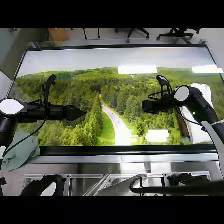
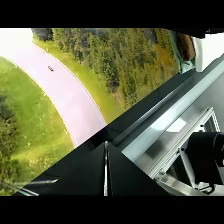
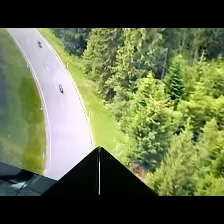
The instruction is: Fold the shirts.
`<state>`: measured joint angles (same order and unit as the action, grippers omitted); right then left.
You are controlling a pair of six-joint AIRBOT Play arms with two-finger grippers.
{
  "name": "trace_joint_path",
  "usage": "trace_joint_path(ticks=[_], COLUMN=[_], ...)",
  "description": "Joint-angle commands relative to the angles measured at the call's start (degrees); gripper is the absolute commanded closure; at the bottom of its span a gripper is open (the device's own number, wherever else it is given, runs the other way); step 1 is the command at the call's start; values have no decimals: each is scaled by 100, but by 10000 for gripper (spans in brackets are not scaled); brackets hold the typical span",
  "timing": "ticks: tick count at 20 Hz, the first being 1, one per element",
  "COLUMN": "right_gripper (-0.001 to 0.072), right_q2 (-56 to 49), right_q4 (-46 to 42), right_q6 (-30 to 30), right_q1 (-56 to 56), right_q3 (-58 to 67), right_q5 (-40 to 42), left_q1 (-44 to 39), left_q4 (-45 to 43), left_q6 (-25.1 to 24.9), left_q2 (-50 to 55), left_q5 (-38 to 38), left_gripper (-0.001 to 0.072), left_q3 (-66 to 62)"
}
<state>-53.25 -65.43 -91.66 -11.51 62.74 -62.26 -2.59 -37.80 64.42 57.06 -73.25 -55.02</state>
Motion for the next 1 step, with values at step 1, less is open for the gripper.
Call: trace_joint_path(ticks=[1], right_gripper=[690], right_q2=[-4], right_q4=[7], right_q6=[-2], right_q1=[-4], right_q3=[-2], right_q5=[-11], left_q1=[-4], left_q4=[-2], left_q6=[13], left_q2=[-2], left_q5=[24], left_gripper=[686], left_q3=[2])
